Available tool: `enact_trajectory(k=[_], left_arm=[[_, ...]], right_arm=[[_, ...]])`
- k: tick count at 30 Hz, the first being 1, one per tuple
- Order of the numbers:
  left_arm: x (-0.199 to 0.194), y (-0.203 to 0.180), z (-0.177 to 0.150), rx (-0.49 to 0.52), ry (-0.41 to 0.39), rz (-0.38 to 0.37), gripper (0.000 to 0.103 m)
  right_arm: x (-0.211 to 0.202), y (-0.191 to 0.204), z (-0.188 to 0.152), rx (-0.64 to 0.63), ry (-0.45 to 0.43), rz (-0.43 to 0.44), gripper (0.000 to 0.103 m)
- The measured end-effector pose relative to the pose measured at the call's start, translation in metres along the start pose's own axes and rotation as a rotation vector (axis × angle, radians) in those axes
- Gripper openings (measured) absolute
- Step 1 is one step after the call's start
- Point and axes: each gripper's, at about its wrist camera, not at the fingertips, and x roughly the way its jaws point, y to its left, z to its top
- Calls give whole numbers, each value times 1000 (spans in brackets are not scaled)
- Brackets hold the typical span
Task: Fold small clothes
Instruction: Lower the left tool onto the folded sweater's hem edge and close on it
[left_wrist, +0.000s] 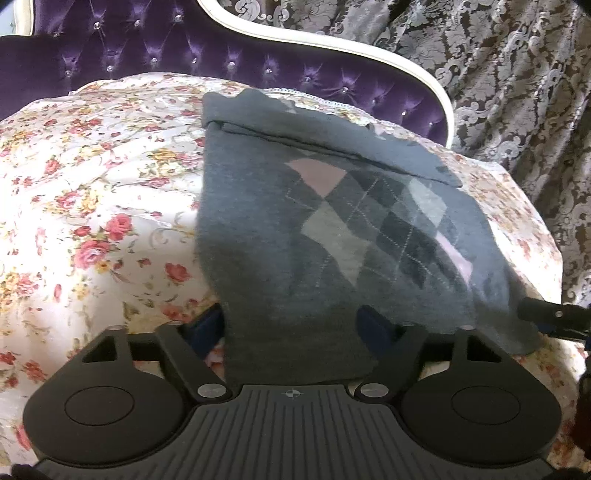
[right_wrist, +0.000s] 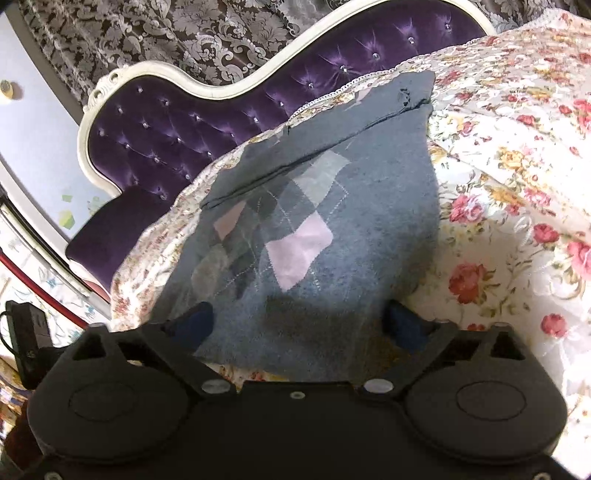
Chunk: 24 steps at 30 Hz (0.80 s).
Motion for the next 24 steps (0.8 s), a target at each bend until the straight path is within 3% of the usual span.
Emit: enact_trajectory(k=[2,7,11,24], left_arm=[[-1,2,1,-3,2,0,66],[-5,8,1,-27,7,-16,62],[-6,13,-1,-62,-1,-18,54],[-2,11,6,-60,-13,-25,49]], right_arm=[[1,1,1,-19,10,-18,71],[1,1,1,-45,15,-54,60],[-1,0,0,-37,15,-50,59],[7,-6,2,35,-11,2,60]])
